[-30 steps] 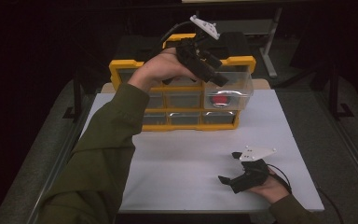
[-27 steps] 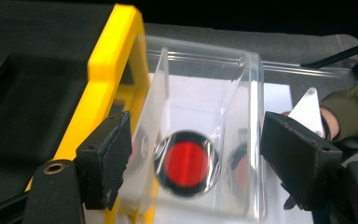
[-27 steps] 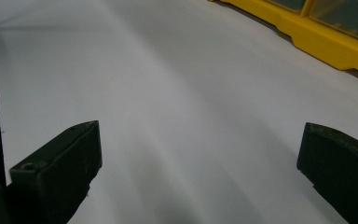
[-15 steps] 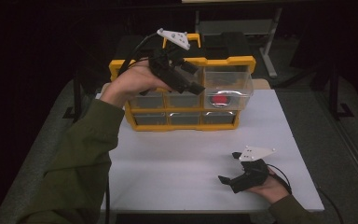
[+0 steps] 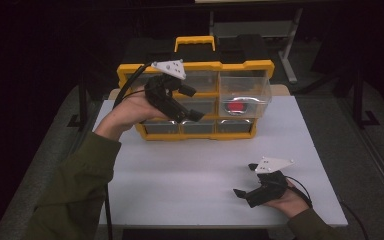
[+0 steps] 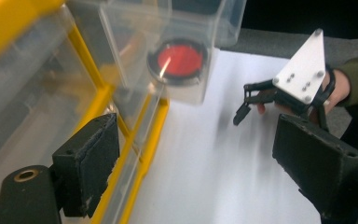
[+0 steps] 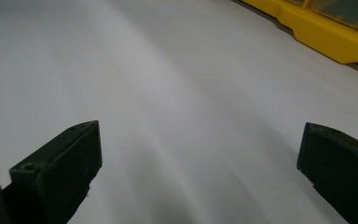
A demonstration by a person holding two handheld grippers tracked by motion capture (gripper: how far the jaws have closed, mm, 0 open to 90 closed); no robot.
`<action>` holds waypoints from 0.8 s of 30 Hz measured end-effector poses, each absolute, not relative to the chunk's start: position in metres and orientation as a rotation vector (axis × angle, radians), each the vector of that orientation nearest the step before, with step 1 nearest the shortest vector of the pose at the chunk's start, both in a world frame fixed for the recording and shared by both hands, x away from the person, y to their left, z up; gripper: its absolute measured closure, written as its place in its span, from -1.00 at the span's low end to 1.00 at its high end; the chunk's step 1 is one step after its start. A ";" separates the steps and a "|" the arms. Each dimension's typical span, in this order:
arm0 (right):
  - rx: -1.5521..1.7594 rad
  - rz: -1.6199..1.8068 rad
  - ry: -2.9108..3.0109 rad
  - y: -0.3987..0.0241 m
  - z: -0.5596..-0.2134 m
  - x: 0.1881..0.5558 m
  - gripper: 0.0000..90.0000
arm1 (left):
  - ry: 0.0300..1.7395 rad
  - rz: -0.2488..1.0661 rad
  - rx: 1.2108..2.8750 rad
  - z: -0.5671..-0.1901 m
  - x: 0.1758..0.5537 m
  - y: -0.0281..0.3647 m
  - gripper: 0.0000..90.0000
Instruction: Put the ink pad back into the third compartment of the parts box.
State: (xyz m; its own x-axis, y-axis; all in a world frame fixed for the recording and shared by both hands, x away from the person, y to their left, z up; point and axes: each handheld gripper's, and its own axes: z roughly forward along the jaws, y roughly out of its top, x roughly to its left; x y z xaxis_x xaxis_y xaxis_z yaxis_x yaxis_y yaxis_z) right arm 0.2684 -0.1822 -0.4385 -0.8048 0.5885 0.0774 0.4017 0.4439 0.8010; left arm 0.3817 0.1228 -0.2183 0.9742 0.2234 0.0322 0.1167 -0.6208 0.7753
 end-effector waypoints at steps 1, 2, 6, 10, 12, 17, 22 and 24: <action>0.861 1.289 2.481 -0.182 -0.439 0.268 -1.00 | 0.247 0.159 2.244 -0.225 0.378 0.126 -0.69; 0.861 1.289 2.481 -0.182 -0.439 0.268 -1.00 | 0.247 0.159 2.244 -0.225 0.378 0.126 -0.70; 0.864 1.289 2.480 -0.182 -0.439 0.268 -1.00 | 0.265 0.169 2.243 -0.239 0.372 0.133 -0.72; 0.866 1.288 2.476 -0.183 -0.439 0.268 -1.00 | 0.290 0.185 2.240 -0.256 0.364 0.141 -0.74; 0.864 1.288 2.476 -0.183 -0.439 0.268 -1.00 | 0.295 0.183 2.236 -0.260 0.363 0.143 -0.76; 0.866 1.288 2.476 -0.183 -0.439 0.268 -1.00 | 0.319 0.195 2.225 -0.280 0.356 0.152 -0.81; 0.865 1.290 2.477 -0.182 -0.439 0.268 -1.00 | 0.356 0.218 2.200 -0.298 0.349 0.162 -0.86; 0.864 1.290 2.476 -0.183 -0.439 0.268 -1.00 | 0.378 0.229 2.199 -0.307 0.346 0.167 -0.88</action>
State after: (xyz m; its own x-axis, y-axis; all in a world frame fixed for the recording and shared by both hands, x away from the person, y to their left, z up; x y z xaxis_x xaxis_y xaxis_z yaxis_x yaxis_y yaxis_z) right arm 0.2682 -0.1826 -0.4389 -0.8034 0.5908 0.0738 0.3992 0.4425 0.8030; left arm 0.3456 0.1670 -0.3074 0.9370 0.3480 0.0309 0.1881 -0.5770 0.7948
